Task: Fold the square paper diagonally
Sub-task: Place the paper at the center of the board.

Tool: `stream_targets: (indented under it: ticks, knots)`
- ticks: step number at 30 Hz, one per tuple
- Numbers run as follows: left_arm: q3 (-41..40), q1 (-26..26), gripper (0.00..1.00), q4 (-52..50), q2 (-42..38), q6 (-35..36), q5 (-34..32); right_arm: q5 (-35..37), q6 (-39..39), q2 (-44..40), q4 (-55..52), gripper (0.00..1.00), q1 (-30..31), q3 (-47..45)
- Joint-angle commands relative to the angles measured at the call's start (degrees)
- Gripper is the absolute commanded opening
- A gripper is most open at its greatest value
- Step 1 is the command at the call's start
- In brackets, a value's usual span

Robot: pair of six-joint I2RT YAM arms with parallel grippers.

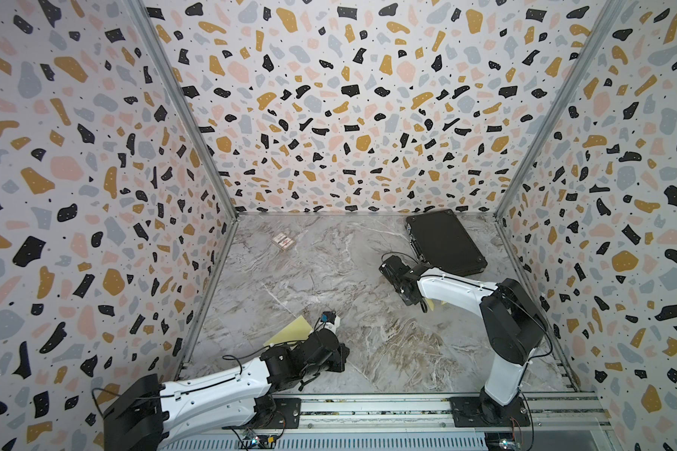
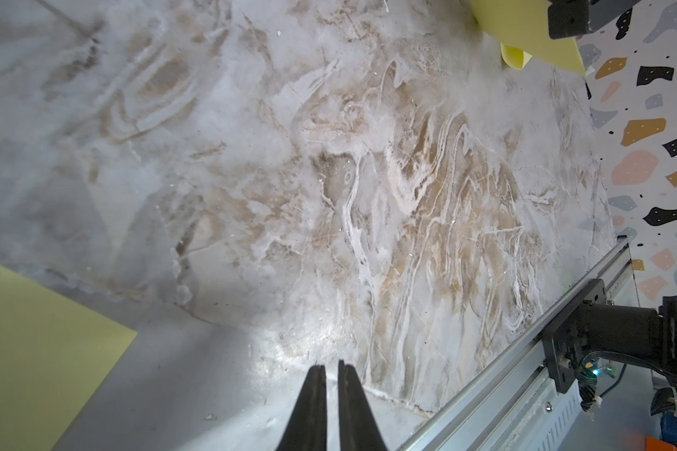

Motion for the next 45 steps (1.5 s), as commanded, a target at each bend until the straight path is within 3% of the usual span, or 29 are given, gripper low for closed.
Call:
stream_targets:
  ticks: [1,23,45]
  knots:
    - [-0.87,0.02,0.13,-0.07,-0.50,-0.56,-1.09,-1.79,-1.69,0.96,1.76,0.00,0.36,-0.42]
    - [-0.96,0.02,0.13,0.02,-0.76,-0.09,-1.07,-4.17,-7.79,4.07,8.42,0.00,-2.60,-0.72]
    - [-0.67,0.02,0.12,-0.36,-0.76,-0.08,-0.72,-6.93,-7.92,3.22,10.19,0.00,-5.70,0.69]
